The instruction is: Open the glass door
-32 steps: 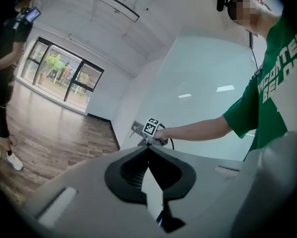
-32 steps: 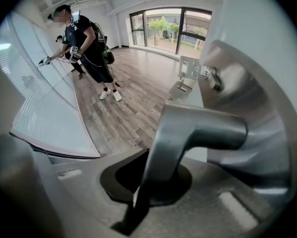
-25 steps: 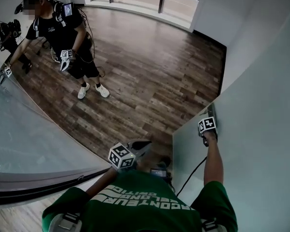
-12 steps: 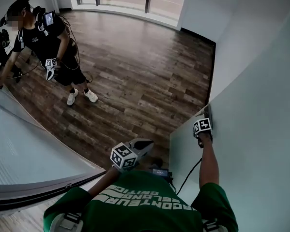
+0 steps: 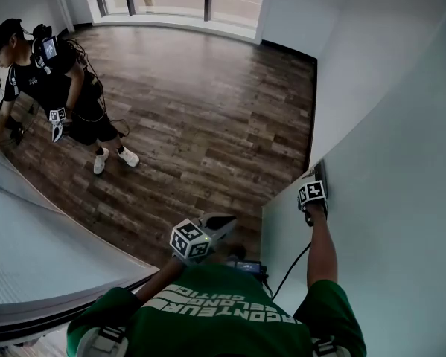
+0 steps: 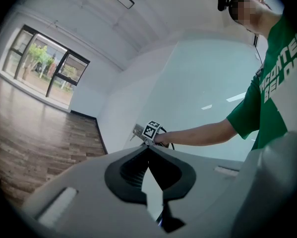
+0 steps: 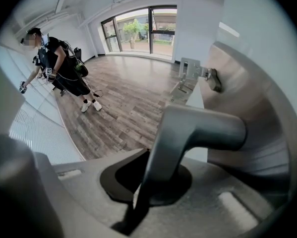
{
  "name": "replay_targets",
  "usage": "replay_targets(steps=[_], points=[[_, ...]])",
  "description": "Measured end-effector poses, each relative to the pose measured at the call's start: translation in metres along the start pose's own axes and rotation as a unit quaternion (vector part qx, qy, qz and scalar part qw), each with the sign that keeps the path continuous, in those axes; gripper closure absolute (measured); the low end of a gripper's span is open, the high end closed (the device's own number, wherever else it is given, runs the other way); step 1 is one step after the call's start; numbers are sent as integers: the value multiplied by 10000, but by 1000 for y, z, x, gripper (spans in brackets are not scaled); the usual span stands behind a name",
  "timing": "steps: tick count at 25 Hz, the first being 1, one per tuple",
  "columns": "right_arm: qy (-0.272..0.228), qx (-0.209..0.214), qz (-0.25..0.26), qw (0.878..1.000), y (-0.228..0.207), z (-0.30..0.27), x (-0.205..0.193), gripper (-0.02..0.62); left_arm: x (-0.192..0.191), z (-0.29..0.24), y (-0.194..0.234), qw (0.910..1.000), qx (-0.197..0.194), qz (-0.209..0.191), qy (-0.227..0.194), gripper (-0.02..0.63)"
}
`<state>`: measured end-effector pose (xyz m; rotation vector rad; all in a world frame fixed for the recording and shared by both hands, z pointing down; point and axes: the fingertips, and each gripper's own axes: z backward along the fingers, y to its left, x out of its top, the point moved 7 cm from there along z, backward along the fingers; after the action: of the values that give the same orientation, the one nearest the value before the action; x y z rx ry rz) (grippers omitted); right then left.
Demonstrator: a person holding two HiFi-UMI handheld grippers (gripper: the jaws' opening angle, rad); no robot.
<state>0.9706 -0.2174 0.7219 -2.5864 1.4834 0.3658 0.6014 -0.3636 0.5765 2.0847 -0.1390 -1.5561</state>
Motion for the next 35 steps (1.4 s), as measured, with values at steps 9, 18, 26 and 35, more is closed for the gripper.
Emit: replay_targets(steps=[9,18,26,35], points=[[8,-107,-279,9996,-38,2,-8,603,4,-35,1,9993,-291,-72,226,590],[-7,-169,-472,9987,-68,3,-15,603,11,-63,1,9985,-441,-143,303,589],[7,-201,-632,9978,-93,4,-22,603,13,-86,-1,9980,-520,-174,325,589],[-22,-235,-797,9965,-114,5,-32,603,12,-94,2,9984,-493,-153,242,589]])
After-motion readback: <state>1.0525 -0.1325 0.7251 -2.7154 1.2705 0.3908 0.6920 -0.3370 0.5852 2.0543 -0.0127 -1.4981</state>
